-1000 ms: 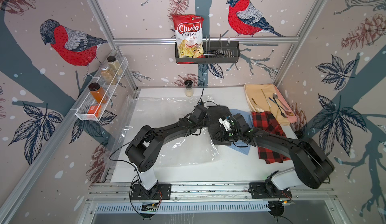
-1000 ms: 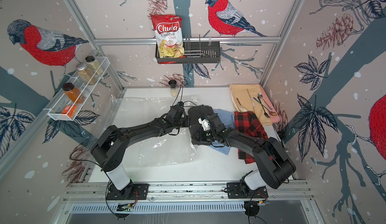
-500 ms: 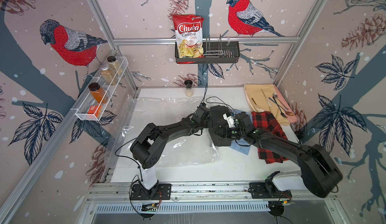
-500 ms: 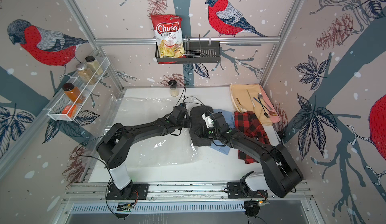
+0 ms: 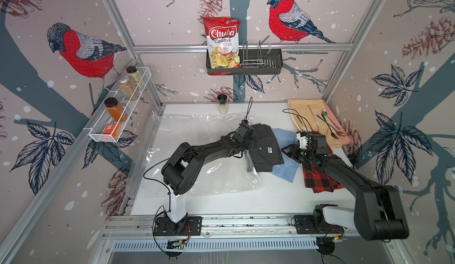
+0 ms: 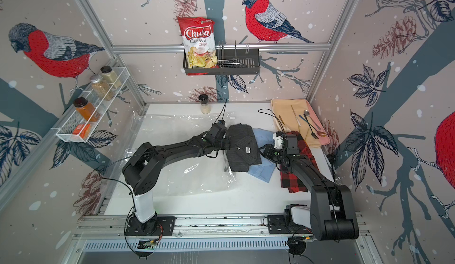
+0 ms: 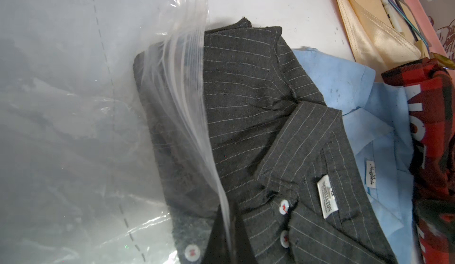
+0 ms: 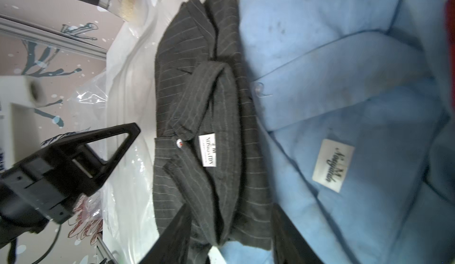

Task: Place the folded shirt into the vacuum bag
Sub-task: Place the shirt in the vacuum bag.

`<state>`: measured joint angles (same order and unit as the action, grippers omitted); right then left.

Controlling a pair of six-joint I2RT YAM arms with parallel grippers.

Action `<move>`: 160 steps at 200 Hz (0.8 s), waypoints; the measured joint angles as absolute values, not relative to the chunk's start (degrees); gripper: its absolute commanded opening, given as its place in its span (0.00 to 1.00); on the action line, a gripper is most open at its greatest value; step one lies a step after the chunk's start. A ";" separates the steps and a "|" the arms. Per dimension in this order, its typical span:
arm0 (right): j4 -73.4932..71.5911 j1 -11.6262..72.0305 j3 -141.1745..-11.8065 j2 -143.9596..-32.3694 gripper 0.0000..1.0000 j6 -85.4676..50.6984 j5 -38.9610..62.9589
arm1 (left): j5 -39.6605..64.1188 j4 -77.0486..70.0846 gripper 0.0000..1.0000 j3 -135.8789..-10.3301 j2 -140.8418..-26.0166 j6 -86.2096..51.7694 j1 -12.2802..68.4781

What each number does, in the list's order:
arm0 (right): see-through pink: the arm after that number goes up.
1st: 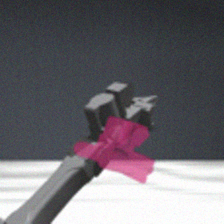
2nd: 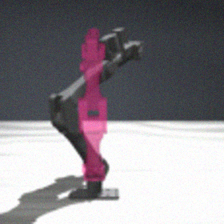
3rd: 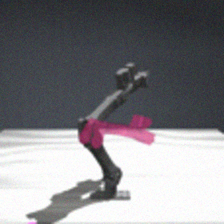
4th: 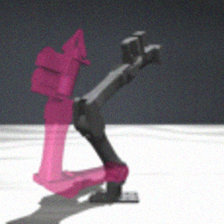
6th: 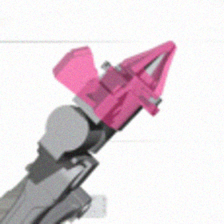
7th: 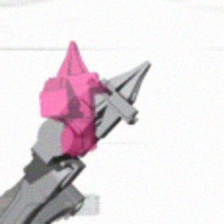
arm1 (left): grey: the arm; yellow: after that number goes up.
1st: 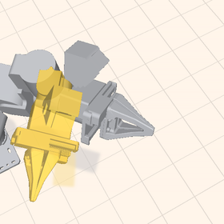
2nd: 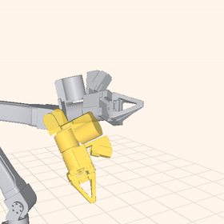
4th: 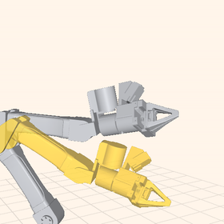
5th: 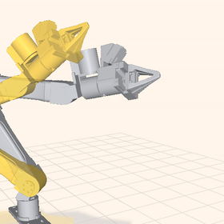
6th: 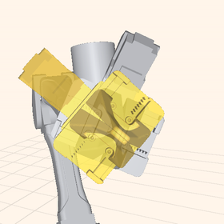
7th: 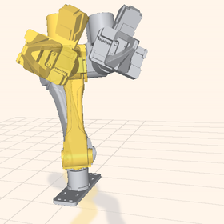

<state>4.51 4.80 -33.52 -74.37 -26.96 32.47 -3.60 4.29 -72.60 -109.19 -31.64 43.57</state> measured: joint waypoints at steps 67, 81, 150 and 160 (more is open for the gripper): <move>3.16 6.42 -34.06 -81.38 0.63 -25.45 33.98 | -4.62 5.78 0.00 -73.87 -110.56 -31.22 43.83; 2.68 7.40 -34.35 -83.18 0.63 -25.45 33.91 | -4.62 5.80 0.00 -73.89 -110.67 -31.14 43.83; 2.15 13.43 -37.08 -84.16 0.19 -25.89 31.70 | -4.69 5.82 0.00 -73.73 -110.67 -31.09 43.83; 2.33 14.15 -37.56 -83.15 0.14 -26.04 31.42 | -4.71 5.80 0.00 -73.65 -110.61 -31.09 43.83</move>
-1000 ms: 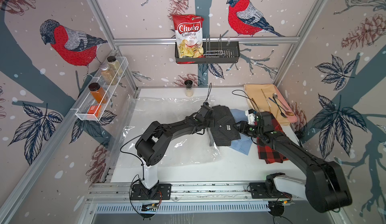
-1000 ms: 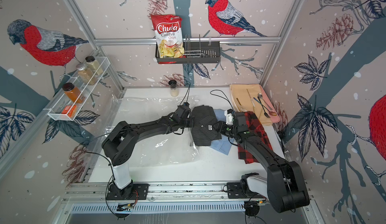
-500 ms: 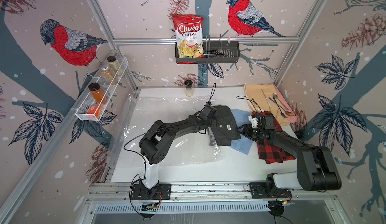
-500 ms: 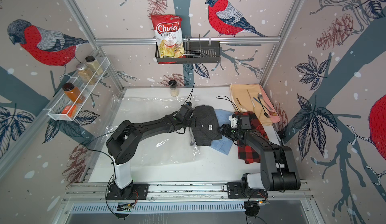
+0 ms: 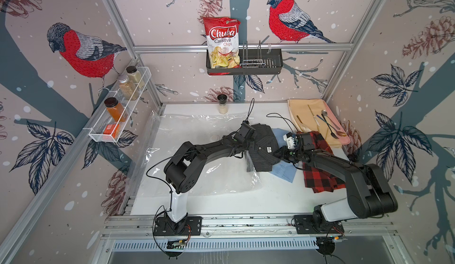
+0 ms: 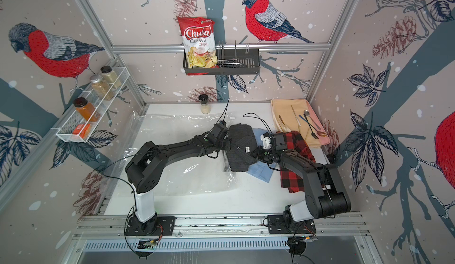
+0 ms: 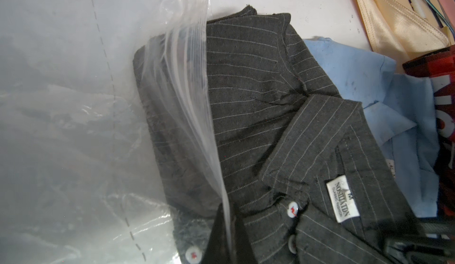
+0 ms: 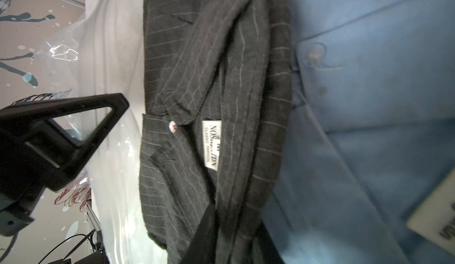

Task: Place the folded shirt into the vacuum bag
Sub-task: Place the shirt in the vacuum bag.

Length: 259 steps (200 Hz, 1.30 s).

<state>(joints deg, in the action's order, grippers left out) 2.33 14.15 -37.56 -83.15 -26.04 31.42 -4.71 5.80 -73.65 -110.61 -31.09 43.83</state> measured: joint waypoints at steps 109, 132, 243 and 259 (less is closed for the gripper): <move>0.56 24.01 -38.54 -77.93 0.09 -32.95 35.44 | -5.43 6.66 0.00 -72.34 -106.94 -31.05 43.83; -1.32 26.13 -38.35 -78.06 0.09 -34.85 36.05 | -5.82 6.63 0.00 -71.99 -106.80 -31.05 43.83; -9.52 32.99 -33.43 -82.04 0.66 -40.47 34.22 | -6.20 6.55 0.00 -71.11 -105.27 -31.07 43.88; -7.70 31.79 -33.52 -79.85 0.73 -39.42 32.62 | -6.22 6.50 0.00 -70.81 -105.21 -31.07 43.88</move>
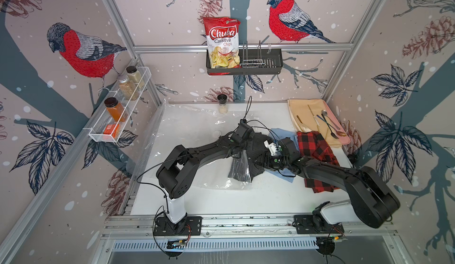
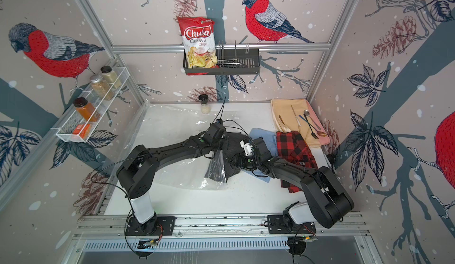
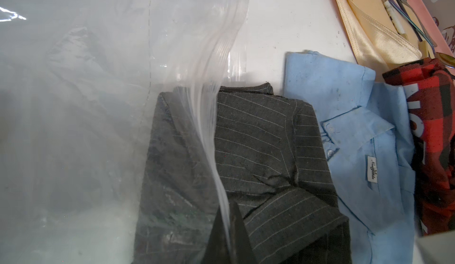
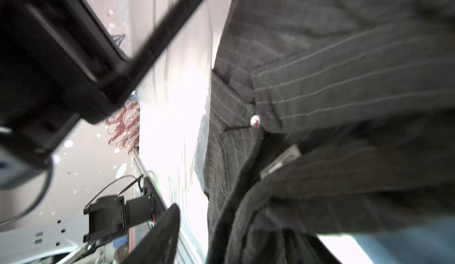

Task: Place the folded shirt into the vacuum bag
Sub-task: Place the shirt in the vacuum bag.

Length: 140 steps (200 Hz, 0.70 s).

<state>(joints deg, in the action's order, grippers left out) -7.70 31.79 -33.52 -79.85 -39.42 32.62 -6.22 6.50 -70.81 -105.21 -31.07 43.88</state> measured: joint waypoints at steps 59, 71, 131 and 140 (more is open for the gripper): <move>0.23 21.23 -31.48 -72.38 0.83 -34.63 28.18 | -6.17 6.44 0.00 -70.59 -105.12 -31.07 43.88; 1.43 19.49 -31.51 -72.36 0.83 -34.13 27.83 | -6.15 6.46 0.00 -70.59 -105.12 -31.07 43.88; 0.21 19.25 -35.33 -81.21 0.72 -32.75 29.02 | -6.00 6.52 0.00 -70.87 -105.51 -31.05 43.88; -0.34 19.88 -35.88 -82.54 0.68 -32.77 29.28 | -6.00 6.52 0.00 -70.87 -105.51 -31.05 43.88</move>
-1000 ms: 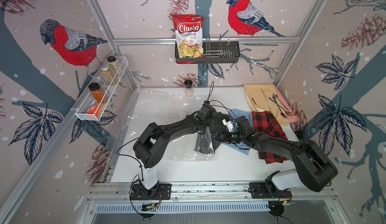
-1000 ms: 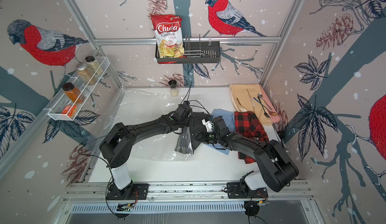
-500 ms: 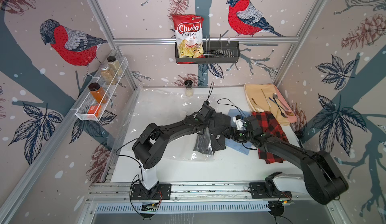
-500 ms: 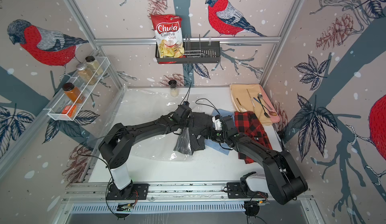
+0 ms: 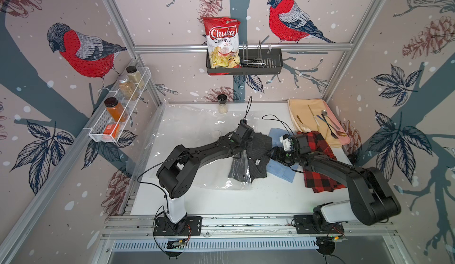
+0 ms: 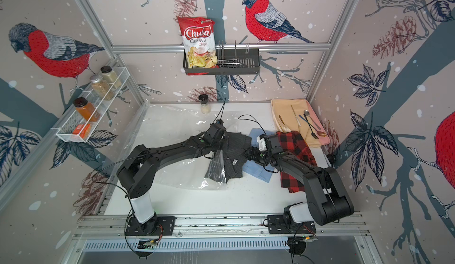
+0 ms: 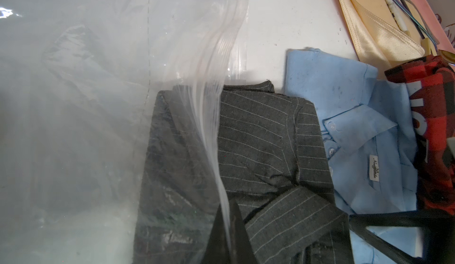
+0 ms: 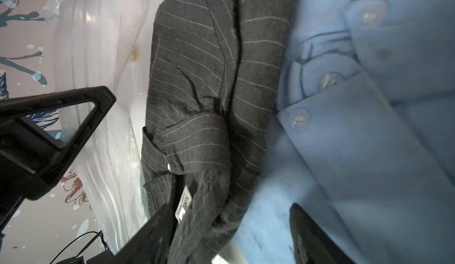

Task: Place the folded shirt into the vacuum bag
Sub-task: Place the shirt in the vacuum bag.

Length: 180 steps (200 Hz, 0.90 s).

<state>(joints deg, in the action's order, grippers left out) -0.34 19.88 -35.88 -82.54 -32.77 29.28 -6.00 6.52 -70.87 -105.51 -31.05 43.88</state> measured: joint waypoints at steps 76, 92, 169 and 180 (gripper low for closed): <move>-5.15 22.96 -38.35 -88.99 0.12 -34.35 30.39 | -5.87 6.59 0.00 -71.20 -105.82 -31.05 43.88; -6.61 23.22 -38.09 -88.38 0.10 -34.92 30.81 | -5.74 6.61 0.00 -71.20 -105.75 -31.05 43.88; -19.20 28.62 -37.28 -89.21 0.05 -43.68 34.50 | -3.88 6.61 0.00 -70.70 -102.32 -31.07 43.88; -20.49 29.02 -37.26 -90.65 0.05 -44.49 34.48 | -3.20 6.61 0.00 -70.46 -101.80 -31.07 43.88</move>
